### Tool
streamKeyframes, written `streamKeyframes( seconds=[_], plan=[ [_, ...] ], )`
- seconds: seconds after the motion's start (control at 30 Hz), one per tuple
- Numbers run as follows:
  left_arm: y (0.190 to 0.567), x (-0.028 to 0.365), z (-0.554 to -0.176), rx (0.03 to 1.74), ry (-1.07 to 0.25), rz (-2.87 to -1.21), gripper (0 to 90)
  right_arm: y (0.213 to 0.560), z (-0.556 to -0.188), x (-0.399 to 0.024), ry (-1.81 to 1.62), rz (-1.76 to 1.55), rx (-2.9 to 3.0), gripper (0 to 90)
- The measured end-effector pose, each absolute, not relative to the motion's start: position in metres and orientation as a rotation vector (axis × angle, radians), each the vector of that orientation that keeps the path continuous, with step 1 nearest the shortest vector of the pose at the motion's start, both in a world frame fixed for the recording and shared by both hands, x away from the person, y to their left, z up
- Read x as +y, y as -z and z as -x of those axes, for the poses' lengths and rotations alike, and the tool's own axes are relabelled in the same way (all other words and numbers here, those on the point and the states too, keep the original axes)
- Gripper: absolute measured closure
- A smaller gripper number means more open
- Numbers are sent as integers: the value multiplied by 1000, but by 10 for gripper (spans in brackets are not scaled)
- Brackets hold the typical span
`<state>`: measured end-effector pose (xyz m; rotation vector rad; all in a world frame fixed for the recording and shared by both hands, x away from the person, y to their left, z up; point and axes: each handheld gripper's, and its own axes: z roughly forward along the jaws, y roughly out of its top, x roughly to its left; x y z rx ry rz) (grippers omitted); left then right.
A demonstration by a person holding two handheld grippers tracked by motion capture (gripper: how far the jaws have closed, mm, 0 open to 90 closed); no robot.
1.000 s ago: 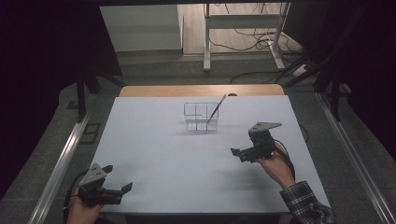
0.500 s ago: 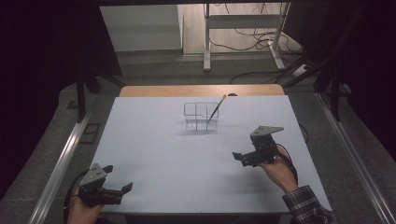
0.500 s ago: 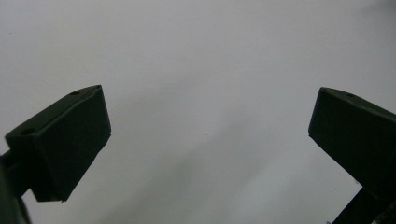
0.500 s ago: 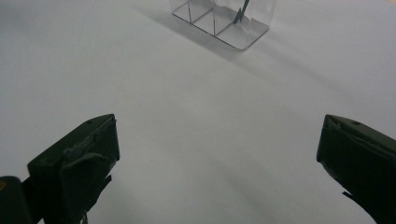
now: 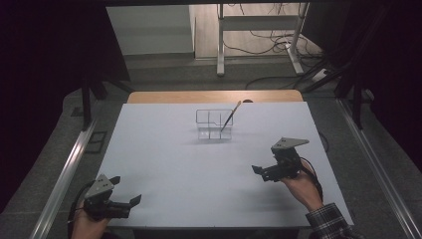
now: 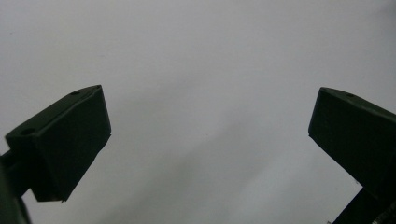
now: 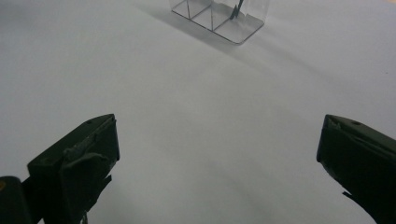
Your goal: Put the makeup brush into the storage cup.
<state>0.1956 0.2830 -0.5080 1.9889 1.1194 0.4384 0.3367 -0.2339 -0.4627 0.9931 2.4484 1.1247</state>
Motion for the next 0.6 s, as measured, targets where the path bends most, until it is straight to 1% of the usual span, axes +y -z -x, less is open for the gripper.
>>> streamKeyframes(
  seconds=[0.6],
  plan=[
    [508, 283, -196, 1119, -438, -1991, 0, 460, -320, -247, -1110, -993, 2430, 0]
  ],
)
